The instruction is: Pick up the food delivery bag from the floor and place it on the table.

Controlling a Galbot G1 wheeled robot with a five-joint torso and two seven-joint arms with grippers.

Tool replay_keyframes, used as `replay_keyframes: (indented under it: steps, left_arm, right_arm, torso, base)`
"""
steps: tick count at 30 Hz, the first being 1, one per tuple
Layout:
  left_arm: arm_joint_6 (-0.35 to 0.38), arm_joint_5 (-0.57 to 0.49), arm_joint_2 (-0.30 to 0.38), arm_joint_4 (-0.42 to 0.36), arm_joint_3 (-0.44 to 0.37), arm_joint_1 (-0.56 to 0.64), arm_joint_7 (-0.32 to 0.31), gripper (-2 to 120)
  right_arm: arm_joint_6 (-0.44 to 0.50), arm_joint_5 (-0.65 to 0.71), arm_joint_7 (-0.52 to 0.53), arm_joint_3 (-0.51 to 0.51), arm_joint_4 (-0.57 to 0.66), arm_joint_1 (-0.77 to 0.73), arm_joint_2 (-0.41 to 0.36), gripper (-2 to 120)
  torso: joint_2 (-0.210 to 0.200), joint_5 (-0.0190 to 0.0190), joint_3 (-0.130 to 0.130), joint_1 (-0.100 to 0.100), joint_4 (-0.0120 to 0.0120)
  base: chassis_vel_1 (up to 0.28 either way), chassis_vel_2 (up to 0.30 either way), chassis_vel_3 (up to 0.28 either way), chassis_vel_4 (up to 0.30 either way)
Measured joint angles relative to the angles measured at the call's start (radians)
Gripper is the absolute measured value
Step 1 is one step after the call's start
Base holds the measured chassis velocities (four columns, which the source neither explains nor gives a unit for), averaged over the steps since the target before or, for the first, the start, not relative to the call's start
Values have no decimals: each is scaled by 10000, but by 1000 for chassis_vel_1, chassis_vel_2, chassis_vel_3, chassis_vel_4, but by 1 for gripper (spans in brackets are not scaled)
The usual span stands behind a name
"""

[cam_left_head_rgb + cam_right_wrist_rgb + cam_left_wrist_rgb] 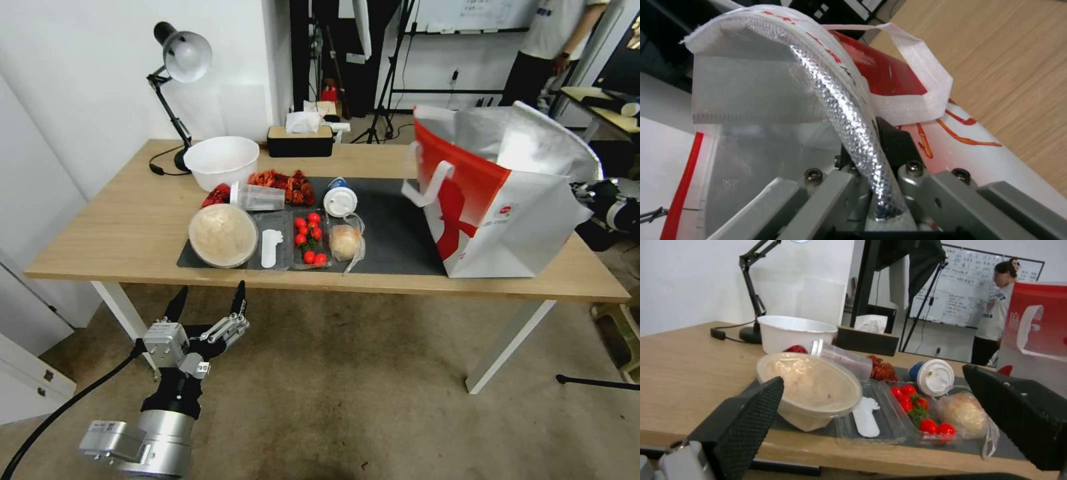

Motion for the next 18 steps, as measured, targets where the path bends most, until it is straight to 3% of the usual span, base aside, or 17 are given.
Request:
replay_keyframes:
  steps: [11,18]
  left_arm:
    - [-16,32,33,60,38,-21,16,100]
    - [-16,23,62,70,30,-46,21,100]
  right_arm:
    - [-422,-425,-683,-316,-215,181,112,1]
    - [-438,-1142,-1074,-288,-281,24,-37,25]
  torso:
    - [-1,0,0,0,0]
    - [-1,1,0,0,0]
  base:
    - [0,0,0,0]
    - [0,0,0,0]
